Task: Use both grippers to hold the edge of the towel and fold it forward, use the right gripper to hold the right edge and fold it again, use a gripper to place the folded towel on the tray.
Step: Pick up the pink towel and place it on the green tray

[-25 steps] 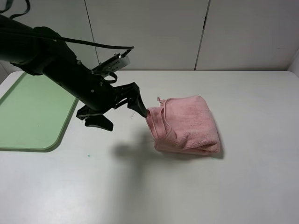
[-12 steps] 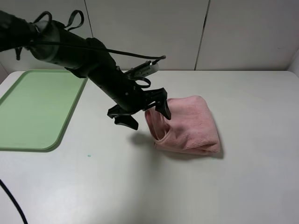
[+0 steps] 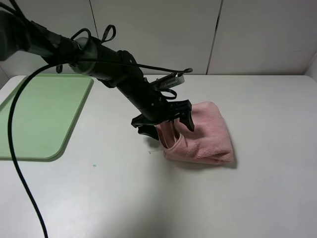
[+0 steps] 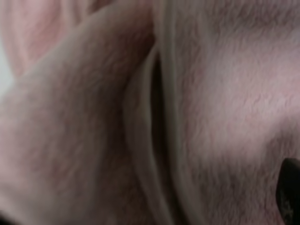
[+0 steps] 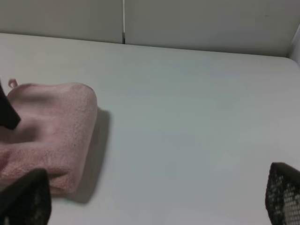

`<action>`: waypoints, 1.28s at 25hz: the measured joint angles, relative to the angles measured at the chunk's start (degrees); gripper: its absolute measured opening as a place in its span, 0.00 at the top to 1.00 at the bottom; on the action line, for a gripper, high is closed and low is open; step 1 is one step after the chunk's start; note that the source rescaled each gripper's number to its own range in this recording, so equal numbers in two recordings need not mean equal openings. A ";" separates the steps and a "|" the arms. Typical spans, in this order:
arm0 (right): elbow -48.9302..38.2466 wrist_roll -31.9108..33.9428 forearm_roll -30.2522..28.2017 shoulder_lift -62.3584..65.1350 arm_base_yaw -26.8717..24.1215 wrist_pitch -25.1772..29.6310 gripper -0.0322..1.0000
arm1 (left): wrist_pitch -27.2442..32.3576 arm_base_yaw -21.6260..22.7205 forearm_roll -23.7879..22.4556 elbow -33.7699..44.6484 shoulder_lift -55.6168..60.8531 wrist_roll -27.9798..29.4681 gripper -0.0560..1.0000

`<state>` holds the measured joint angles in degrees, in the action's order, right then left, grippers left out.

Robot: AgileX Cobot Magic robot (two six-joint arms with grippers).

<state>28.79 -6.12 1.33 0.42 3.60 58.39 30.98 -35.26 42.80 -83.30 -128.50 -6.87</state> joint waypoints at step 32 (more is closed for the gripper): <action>0.00 0.00 0.00 0.00 0.00 0.00 0.00 | 1.86 -0.53 -6.75 -1.53 -1.47 -0.22 0.87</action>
<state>28.79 -6.12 1.33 0.42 3.60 58.39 32.83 -35.79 36.04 -84.83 -129.97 -7.09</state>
